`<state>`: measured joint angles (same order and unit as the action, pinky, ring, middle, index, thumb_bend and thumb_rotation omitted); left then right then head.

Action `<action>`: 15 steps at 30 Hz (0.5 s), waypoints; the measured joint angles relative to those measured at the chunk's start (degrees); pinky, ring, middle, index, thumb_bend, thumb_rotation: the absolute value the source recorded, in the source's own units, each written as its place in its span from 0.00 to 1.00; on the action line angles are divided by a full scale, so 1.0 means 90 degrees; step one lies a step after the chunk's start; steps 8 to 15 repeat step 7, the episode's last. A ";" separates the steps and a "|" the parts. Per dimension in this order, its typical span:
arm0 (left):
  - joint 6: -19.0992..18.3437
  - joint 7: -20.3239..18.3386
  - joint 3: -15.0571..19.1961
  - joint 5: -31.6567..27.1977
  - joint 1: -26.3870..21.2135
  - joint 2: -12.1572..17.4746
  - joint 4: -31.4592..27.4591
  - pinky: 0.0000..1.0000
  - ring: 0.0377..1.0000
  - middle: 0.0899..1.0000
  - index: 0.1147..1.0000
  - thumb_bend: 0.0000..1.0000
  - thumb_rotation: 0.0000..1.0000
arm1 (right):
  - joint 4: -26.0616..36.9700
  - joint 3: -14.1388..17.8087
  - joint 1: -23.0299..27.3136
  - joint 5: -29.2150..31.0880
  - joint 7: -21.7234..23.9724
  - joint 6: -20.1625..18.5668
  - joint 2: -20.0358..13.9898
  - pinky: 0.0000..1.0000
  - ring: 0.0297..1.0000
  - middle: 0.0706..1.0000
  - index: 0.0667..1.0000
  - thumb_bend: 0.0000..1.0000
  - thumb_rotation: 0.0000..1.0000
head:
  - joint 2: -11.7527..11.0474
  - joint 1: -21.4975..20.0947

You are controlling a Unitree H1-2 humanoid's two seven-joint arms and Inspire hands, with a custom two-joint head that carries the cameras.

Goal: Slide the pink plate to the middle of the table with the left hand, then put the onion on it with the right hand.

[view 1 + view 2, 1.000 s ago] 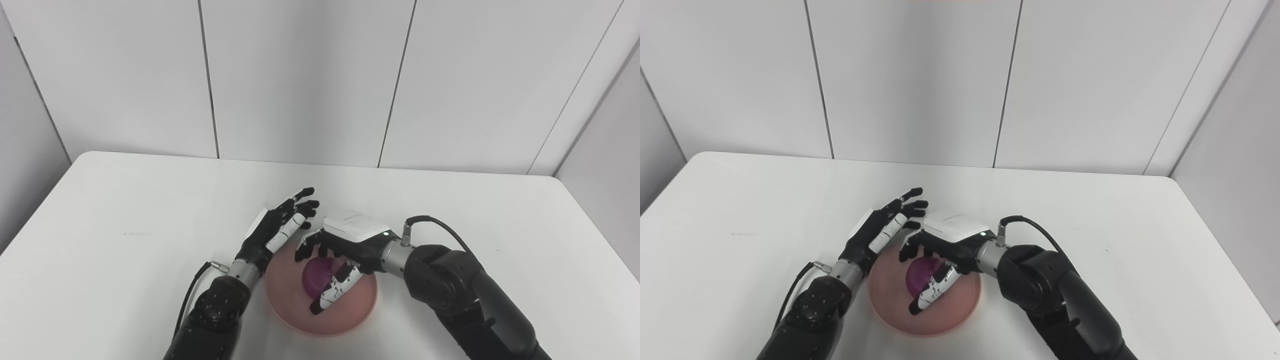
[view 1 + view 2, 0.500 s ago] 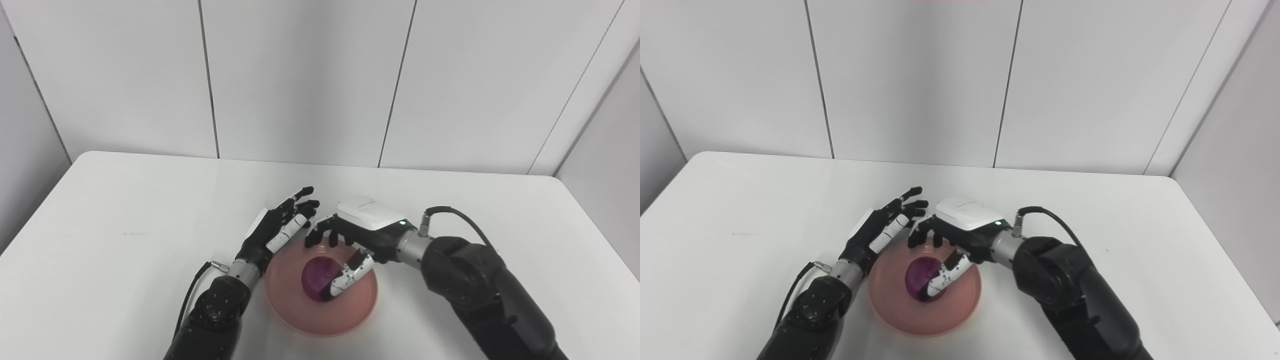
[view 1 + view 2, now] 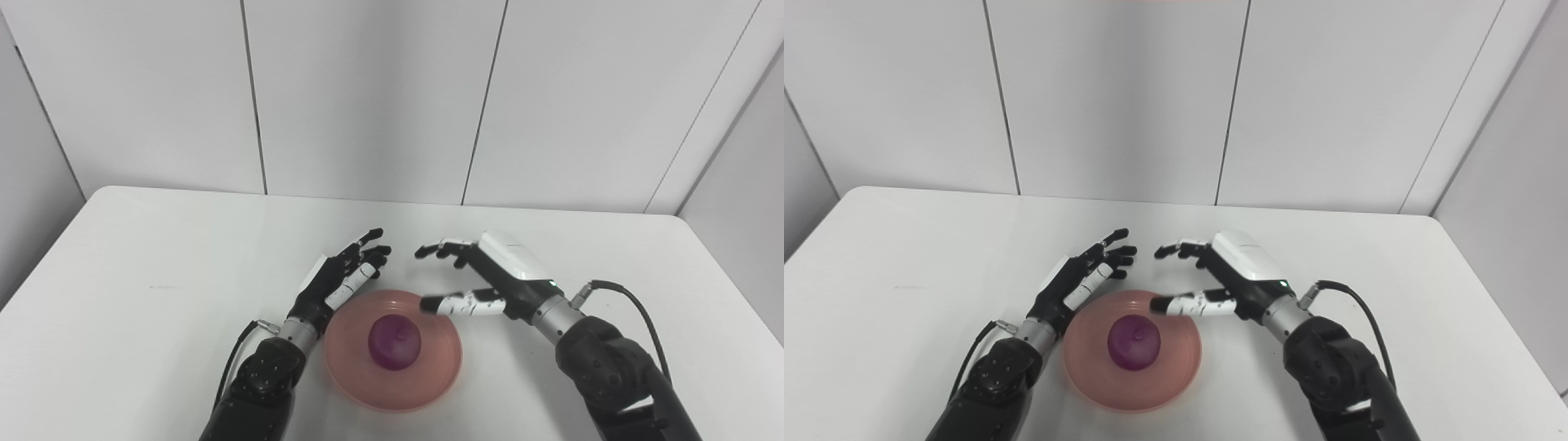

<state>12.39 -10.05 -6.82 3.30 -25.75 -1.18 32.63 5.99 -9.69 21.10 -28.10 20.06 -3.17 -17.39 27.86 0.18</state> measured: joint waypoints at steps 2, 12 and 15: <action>-0.0015 -0.0003 0.0002 -0.0002 0.0006 0.0000 -0.0016 0.79 0.82 0.81 0.85 0.78 0.81 | -0.0302 0.0289 -0.0104 0.0578 -0.0083 -0.0058 0.0282 0.88 0.93 0.92 0.87 0.94 1.00 | 0.0010 0.0000; -0.0024 -0.0007 0.0004 -0.0004 0.0010 0.0001 -0.0029 0.80 0.82 0.82 0.85 0.78 0.82 | -0.0941 0.0701 -0.0188 0.1621 -0.0149 -0.0108 0.0680 1.00 1.00 0.95 0.91 0.94 1.00 | 0.0010 -0.0010; -0.0024 -0.0007 0.0004 -0.0004 0.0010 0.0001 -0.0029 0.80 0.82 0.82 0.85 0.78 0.82 | -0.0941 0.0701 -0.0188 0.1621 -0.0149 -0.0108 0.0680 1.00 1.00 0.95 0.91 0.94 1.00 | 0.0010 -0.0010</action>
